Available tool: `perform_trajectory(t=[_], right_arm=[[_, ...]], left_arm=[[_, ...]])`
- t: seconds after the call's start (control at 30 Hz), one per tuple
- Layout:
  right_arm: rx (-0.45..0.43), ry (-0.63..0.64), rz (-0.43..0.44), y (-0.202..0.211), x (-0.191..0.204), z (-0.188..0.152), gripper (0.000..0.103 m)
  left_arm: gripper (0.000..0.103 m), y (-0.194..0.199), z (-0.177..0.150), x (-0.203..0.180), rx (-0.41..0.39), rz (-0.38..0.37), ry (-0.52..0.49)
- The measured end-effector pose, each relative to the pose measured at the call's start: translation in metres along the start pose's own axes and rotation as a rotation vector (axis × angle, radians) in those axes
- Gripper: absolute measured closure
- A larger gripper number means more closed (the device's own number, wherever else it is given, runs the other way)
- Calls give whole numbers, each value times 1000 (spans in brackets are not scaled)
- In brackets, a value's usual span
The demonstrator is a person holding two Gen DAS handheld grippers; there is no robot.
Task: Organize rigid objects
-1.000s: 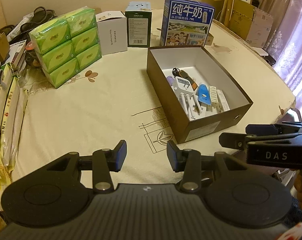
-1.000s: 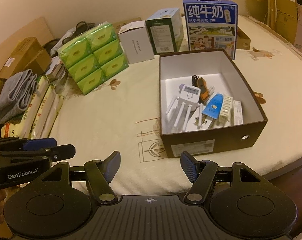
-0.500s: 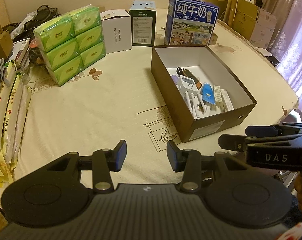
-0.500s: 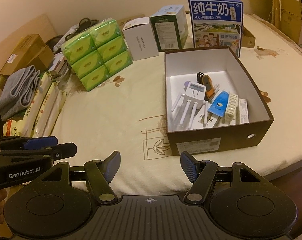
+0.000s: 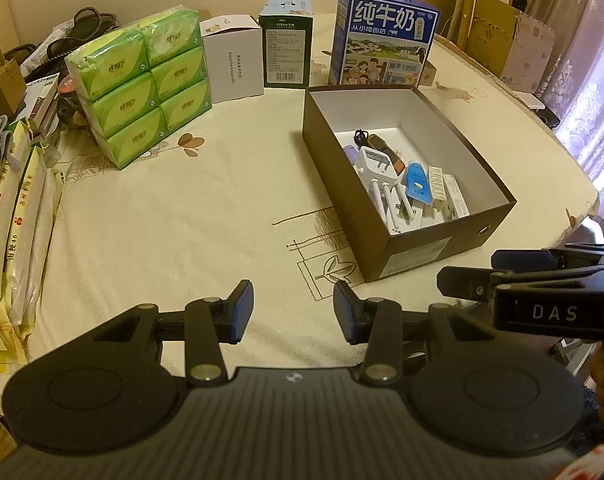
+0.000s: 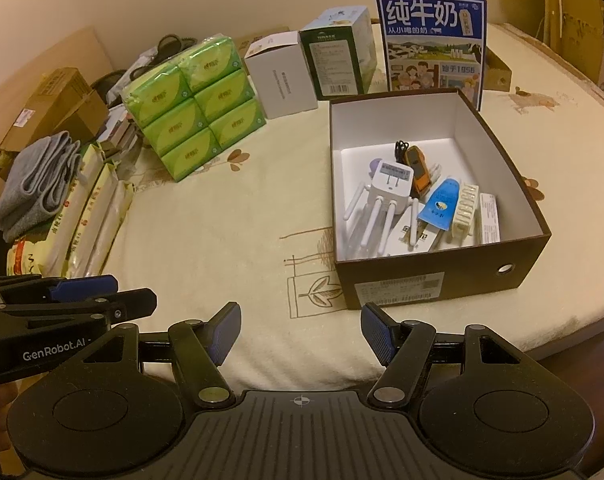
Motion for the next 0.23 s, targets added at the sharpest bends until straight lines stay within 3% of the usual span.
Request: perform_trajectory(t=[0.23], right_arm=[[1,-4,1,-1,0,-1,39]], left_arm=[[64,-4,2,1,4,11,6]])
Point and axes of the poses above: each gripper's, at about its wrist camera, not at the fingertips, and y roughly against the way its jaws point, x to its left, z to its top, the point moved 7 cm from there along -y, roughly the way its jaws point, and after that the axes turned 5 degrees about z, right-handed, at the moved point
